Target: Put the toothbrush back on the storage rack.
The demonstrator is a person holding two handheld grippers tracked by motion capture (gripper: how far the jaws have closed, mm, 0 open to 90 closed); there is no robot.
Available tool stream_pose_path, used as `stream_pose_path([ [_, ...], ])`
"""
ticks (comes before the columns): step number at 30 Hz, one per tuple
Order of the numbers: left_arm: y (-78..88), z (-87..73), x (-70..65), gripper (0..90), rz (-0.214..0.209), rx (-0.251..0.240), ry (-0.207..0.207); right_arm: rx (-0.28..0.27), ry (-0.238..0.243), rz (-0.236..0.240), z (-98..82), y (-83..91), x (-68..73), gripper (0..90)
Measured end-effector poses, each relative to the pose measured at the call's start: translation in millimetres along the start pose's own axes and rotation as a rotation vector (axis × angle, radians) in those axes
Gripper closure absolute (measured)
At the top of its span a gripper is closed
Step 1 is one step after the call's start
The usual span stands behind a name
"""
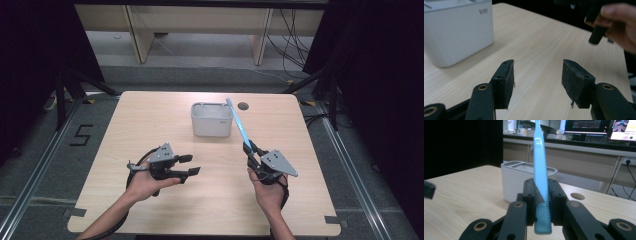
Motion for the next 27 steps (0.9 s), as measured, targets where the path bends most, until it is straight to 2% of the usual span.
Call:
stream_pose_path([
  [1,-5.3,9.7,4.7,43.0,-0.002,-0.028,0.035,0.010,-0.014,0.003,-2.3,-1.8,5.0,78.8],
  [2,-7.8,14.7,6.7,42.9,-0.006,-0.041,0.051,0.024,-0.011,0.005,-3.8,-1.9,6.7,78.9],
  [3,-10.8,20.5,8.3,42.9,-0.013,-0.063,0.068,0.014,-0.013,0.016,-3.8,-3.8,8.9,78.8],
  [4,-12.7,25.1,11.0,42.9,-0.006,-0.067,0.073,0.008,0.007,0.007,-3.2,-4.2,8.1,78.8],
  [5,-15.3,29.5,13.2,42.8,0.000,-0.072,0.081,0.022,-0.014,0.013,-5.1,-4.1,11.0,78.8],
  [7,-21.5,37.7,17.6,42.8,0.011,-0.082,0.073,0.006,-0.003,0.018,-4.1,-6.3,12.0,78.8],
  [8,-24.2,40.7,19.9,42.7,0.015,-0.077,0.068,-0.003,-0.013,0.025,-3.9,-7.6,14.1,78.8],
  [9,-27.7,44.9,21.1,42.7,0.016,-0.088,0.076,0.006,0.005,0.024,-4.3,-7.4,13.9,78.9],
  [12,-33.4,53.0,23.2,42.6,0.015,-0.101,0.075,0.014,0.000,0.032,-5.0,-8.3,18.0,78.8],
  [13,-38.5,60.5,23.9,42.6,0.012,-0.106,0.083,0.017,-0.006,0.026,-5.4,-7.9,18.3,78.8],
  [14,-41.4,64.4,23.6,42.5,0.007,-0.114,0.100,0.008,0.013,0.028,-4.4,-8.7,18.3,78.8],
  [15,-43.9,67.1,24.2,42.4,0.006,-0.117,0.103,0.005,0.004,0.031,-4.7,-8.9,20.0,78.8],
  [16,-46.2,69.4,24.6,42.5,0.007,-0.116,0.106,0.007,-0.007,0.044,-5.3,-9.5,22.2,78.8],
  [19,-50.4,73.4,25.0,42.6,0.004,-0.117,0.102,0.023,-0.002,0.046,-6.6,-8.9,23.0,78.8],
  [20,-53.9,77.0,25.3,42.7,0.005,-0.119,0.107,0.003,-0.005,0.038,-6.0,-9.9,23.9,78.8],
  [22,-57.2,80.4,25.8,42.8,0.002,-0.126,0.114,0.002,0.003,0.039,-6.3,-10.2,24.6,78.8],
  [23,-58.6,82.1,25.8,42.9,0.004,-0.130,0.120,0.035,0.005,0.040,-8.9,-8.8,24.9,78.8],
  [24,-60.5,84.5,27.0,42.9,0.002,-0.144,0.104,0.031,-0.002,0.039,-9.0,-8.8,25.5,78.8],
  [25,-61.1,84.3,25.4,42.9,0.000,-0.134,0.124,0.015,-0.003,0.055,-8.3,-10.5,27.2,78.8],
  [26,-62.1,85.3,25.0,42.9,-0.001,-0.136,0.129,0.016,-0.001,0.040,-8.4,-9.7,26.4,78.8],
  [27,-63.3,86.1,24.8,42.9,-0.002,-0.138,0.131,0.003,0.030,0.040,-6.5,-10.2,24.7,78.8],
])
Point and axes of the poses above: each handheld gripper's, and its own axes: y roughly backward along the jaws, z roughly out of its top, x roughly to its left, the point moved 9 cm from there along -y, roughly forward along the jaws, and after that the axes turned 14 degrees about -y, right-handed, at the moved point
